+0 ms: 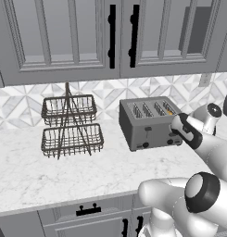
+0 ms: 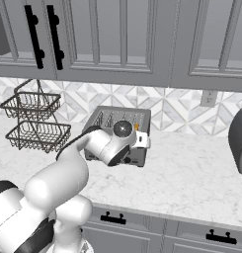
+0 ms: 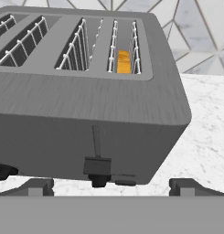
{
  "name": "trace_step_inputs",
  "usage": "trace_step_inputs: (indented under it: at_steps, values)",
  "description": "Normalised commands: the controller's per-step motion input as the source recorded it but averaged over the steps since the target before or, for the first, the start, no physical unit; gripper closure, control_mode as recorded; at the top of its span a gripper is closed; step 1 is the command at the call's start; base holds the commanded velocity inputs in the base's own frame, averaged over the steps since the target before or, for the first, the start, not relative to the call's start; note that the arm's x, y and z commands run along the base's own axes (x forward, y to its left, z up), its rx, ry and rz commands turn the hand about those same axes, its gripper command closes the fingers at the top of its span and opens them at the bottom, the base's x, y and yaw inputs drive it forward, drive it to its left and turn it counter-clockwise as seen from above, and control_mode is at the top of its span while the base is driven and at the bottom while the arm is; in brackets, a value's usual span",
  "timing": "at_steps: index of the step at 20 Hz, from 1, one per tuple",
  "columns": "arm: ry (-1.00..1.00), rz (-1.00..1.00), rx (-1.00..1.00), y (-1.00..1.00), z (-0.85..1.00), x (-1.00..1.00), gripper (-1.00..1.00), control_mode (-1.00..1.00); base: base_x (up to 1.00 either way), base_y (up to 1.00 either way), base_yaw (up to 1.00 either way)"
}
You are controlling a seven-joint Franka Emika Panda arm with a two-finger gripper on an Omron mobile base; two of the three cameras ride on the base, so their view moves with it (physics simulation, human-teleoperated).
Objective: Start the toaster. Once the lever pops up, take the bread to the plate on the dining counter.
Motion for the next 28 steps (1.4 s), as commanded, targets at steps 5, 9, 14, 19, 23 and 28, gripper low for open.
trace_step_inputs:
  at_steps: [5,9,14,19,23,28]
  values:
    - [0.0,0.0,0.0,0.0,0.0,0.0,-1.0,-1.0,0.0,0.0,0.0]
    - [0.0,0.0,0.0,0.0,0.0,0.0,-1.0,-1.0,0.0,0.0,0.0]
    - [0.0,0.0,0.0,0.0,0.0,0.0,-1.0,-1.0,0.0,0.0,0.0]
    - [0.0,0.0,0.0,0.0,0.0,0.0,-1.0,-1.0,0.0,0.0,0.0]
    - [0.0,0.0,0.0,0.0,0.0,0.0,-1.0,-1.0,0.0,0.0,0.0]
    - [0.0,0.0,0.0,0.0,0.0,0.0,-1.0,-1.0,0.0,0.0,0.0]
